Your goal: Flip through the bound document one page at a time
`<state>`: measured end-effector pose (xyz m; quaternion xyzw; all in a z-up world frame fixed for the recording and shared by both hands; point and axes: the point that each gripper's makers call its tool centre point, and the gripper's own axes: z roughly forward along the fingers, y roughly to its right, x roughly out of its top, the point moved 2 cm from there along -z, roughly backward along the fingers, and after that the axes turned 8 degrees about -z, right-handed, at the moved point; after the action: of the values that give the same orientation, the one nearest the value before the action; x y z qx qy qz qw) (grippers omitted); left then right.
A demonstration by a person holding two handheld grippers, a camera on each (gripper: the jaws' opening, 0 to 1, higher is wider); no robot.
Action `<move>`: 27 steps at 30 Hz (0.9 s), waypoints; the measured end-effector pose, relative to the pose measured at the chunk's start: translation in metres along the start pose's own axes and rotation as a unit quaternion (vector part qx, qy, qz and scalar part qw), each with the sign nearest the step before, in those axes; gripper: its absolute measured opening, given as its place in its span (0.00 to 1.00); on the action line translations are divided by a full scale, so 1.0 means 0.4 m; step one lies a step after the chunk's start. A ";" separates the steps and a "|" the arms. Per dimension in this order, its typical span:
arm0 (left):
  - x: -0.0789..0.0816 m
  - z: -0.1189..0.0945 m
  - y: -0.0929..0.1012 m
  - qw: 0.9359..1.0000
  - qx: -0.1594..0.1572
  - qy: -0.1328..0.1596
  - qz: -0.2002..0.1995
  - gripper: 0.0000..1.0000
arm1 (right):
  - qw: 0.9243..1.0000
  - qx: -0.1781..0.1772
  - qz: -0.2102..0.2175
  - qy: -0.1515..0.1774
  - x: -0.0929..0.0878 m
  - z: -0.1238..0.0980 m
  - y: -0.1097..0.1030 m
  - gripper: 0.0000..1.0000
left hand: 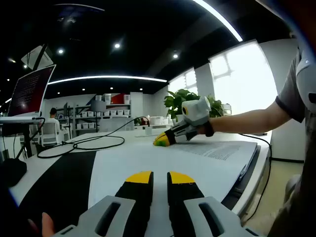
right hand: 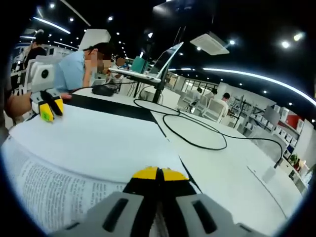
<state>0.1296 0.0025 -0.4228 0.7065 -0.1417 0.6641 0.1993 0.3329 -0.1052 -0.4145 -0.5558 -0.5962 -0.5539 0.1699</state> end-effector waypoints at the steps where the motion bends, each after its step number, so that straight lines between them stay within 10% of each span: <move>1: 0.000 0.000 0.000 1.000 0.000 0.000 0.000 0.14 | 1.000 -0.003 0.001 -0.001 -0.003 0.005 0.010 0.01; 27: 0.002 0.005 0.000 1.000 0.000 0.001 0.001 0.14 | 0.996 -0.034 0.079 0.014 -0.023 0.019 0.048 0.01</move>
<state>0.1314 0.0014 -0.4222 0.7059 -0.1423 0.6646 0.1994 0.3553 -0.1073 -0.4155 -0.5986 -0.5292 -0.5662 0.2023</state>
